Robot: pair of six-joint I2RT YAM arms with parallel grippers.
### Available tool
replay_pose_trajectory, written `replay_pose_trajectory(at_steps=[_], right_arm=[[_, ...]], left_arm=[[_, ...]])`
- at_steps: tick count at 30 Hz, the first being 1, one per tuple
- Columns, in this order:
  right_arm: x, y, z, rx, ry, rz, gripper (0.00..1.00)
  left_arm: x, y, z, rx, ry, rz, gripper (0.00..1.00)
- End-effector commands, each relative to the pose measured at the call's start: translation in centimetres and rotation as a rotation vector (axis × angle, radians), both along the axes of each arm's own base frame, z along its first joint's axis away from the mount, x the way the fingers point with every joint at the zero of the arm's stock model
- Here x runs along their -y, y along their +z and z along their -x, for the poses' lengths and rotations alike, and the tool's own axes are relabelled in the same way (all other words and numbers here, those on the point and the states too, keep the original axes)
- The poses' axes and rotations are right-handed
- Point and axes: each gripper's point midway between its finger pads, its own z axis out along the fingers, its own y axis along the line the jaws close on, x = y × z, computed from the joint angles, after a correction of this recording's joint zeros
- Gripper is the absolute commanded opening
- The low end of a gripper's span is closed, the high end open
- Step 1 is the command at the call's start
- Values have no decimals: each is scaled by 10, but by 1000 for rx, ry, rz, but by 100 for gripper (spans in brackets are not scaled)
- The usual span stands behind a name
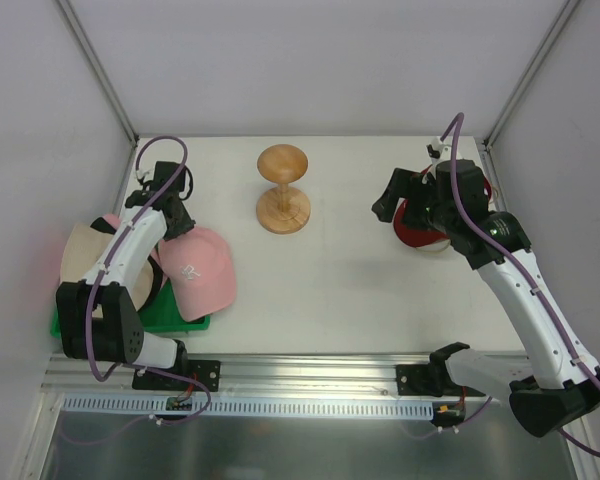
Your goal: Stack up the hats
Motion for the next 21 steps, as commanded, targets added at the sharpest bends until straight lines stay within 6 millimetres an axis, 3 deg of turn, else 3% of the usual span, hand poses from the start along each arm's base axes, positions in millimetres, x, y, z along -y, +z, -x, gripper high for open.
replay_pose_trajectory(at_steps=[1,3,9,10,17,21], right_arm=[[-2,9,-1,45,10,-12,94],[-2,8,-1,43,9,-10,94],[-2,14,-1,51,13,-9,94],[-2,16,-1,54,15,-11,94],[-3,25,-4,62,21,-4,94],[-4,29,-5,63,26,2,94]], left_arm=[[0,-5,3,-14,-1,17,26],[-1,-2,3,-6,-8,15,16],[2,24,2,66,-44,20,6],[3,28,3,73,-50,25,0],[14,69,8,154,-117,69,0],[20,104,14,251,-163,85,0]])
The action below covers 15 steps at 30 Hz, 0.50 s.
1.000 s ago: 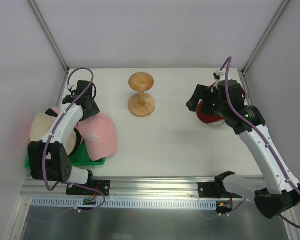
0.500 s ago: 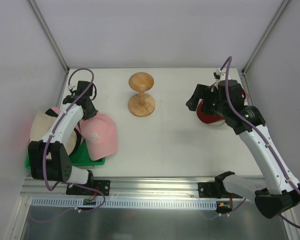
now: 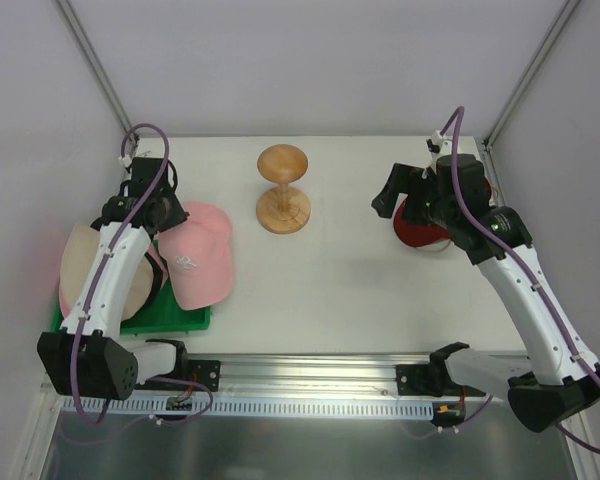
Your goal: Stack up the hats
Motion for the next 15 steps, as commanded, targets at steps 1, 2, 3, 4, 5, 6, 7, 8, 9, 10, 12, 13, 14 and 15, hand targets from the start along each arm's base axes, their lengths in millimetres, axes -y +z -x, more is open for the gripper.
replay_pose_trajectory(at_steps=[1,2,3,4,5,6,7,8,9,10,12,13,14,15], right_arm=[[-2,22,-3,51,18,-2,94],[-3,26,-3,55,20,-3,94],[-3,27,-3,56,21,-1,94],[-3,29,-4,58,20,-1,94],[-4,32,-5,61,22,-2,94],[-4,34,-6,64,23,-2,94],[-4,36,-7,65,24,0,94],[-4,40,-8,69,24,1,94],[-4,42,-9,71,24,7,94],[-3,46,-10,78,22,16,94],[0,56,-13,94,10,26,94],[2,59,-13,95,7,36,95],[4,63,-15,101,3,40,95],[4,72,-17,116,1,33,95]], left_arm=[[8,49,7,121,-72,27,0],[10,55,8,139,-83,32,0],[12,70,10,179,-103,35,0],[17,77,11,197,-126,52,0],[19,83,13,213,-138,56,0],[21,97,15,248,-155,55,0],[24,105,17,271,-173,62,0],[26,119,20,310,-188,64,0],[30,127,22,332,-205,69,0],[35,135,24,353,-232,81,0],[42,159,29,418,-265,90,0],[48,168,32,442,-292,100,0],[54,185,35,484,-324,115,0],[60,194,38,506,-352,126,0]])
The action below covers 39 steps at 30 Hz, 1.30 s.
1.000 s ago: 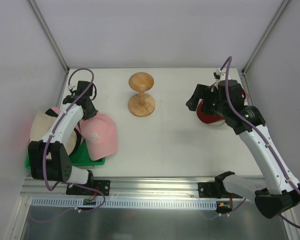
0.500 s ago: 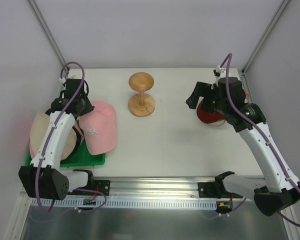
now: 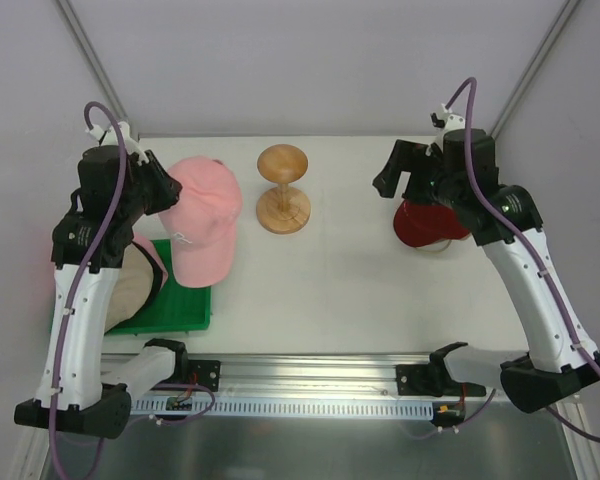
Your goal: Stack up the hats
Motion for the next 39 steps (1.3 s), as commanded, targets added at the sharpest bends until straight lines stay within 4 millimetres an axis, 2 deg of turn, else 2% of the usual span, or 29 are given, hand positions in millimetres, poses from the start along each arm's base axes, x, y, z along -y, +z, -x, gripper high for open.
replay_pose_trajectory(at_steps=[1,2,3,5,7,8,10,11,12,13,14,15,17,18,19,21,22,24,25,27,28,30,31,33,34,36,37,39], right_arm=[[11,29,-3,51,-14,12,95],[14,34,-5,56,-21,5,95],[13,43,-7,64,-6,-24,95],[26,51,-13,51,-28,-99,95],[43,64,-19,49,-48,-186,95],[49,69,-21,45,-71,-228,95],[63,82,-24,65,-98,-287,95],[72,87,-25,71,-130,-319,95],[78,92,-26,80,-147,-340,95],[90,100,-28,99,-175,-367,95],[96,105,-29,106,-192,-392,95],[106,114,-31,121,-214,-447,95],[117,122,-35,132,-244,-506,95],[130,125,-37,145,-280,-527,95],[133,131,-38,151,-286,-568,95],[143,133,-42,156,-314,-596,95],[145,133,-42,151,-323,-606,95],[150,129,-44,144,-344,-613,95],[152,128,-45,144,-355,-615,95],[155,126,-45,148,-373,-611,95],[155,125,-46,146,-375,-610,95],[159,124,-49,147,-382,-606,95],[160,125,-49,150,-382,-605,95],[163,126,-51,153,-388,-604,95],[165,127,-52,157,-391,-601,95],[167,127,-52,161,-400,-597,95],[169,127,-54,165,-406,-591,95],[170,130,-55,176,-409,-594,95]], left_arm=[[31,55,14,147,-166,36,0],[41,73,17,190,-216,44,0],[49,82,18,217,-253,42,0],[76,110,19,295,-350,46,0],[96,124,19,330,-416,52,0],[114,135,15,358,-470,60,0],[138,143,9,385,-537,71,0],[157,154,11,429,-601,96,0],[168,160,10,456,-634,109,0],[182,158,3,459,-668,118,0],[197,172,2,527,-709,146,0],[211,176,3,547,-772,172,0],[237,175,-7,555,-840,212,0],[249,187,-9,612,-872,234,0],[265,181,-16,603,-918,252,0],[286,192,-18,677,-992,286,0],[304,186,-25,686,-1060,302,0],[324,184,-32,704,-1130,329,0],[346,180,-39,710,-1198,345,0],[367,174,-47,720,-1255,349,0],[387,167,-56,736,-1290,348,0],[405,158,-62,750,-1330,346,0],[419,148,-73,751,-1342,352,0],[431,141,-79,750,-1373,383,0],[442,128,-88,729,-1378,404,0],[449,119,-93,734,-1394,425,0],[456,102,-99,704,-1397,439,0],[465,94,-97,725,-1419,452,0]])
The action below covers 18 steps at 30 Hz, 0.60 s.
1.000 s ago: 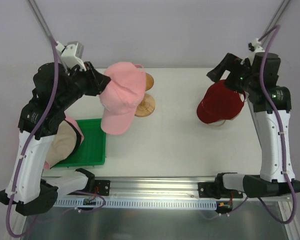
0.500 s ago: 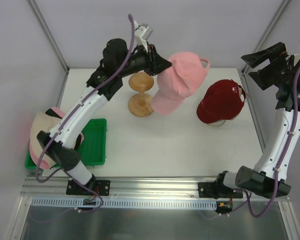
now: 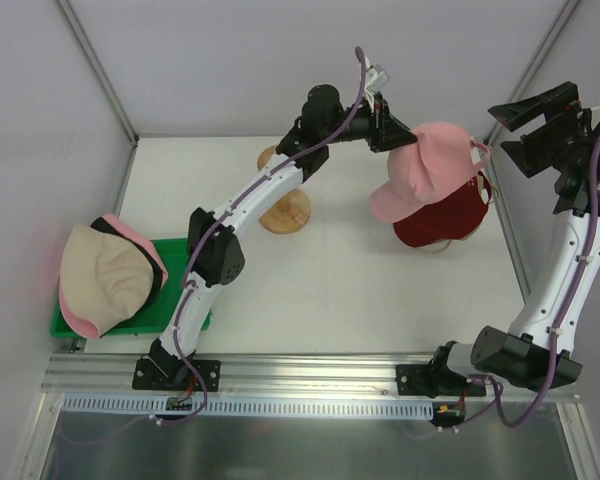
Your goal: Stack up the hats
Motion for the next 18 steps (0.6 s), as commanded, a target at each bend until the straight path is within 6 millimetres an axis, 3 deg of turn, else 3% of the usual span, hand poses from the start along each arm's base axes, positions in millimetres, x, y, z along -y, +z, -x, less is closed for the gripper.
replay_pose_trajectory(at_steps=[1,7,18], right_arm=[[2,23,-1,71,-8,3,95],[5,16,-8,59,-12,9,95],[4,-13,-18,-1,-9,28,94]], left_arm=[[6,33,18,122,-94,123,0],[30,0,15,113,-98,107,0],[55,-34,16,129,-68,56,0]])
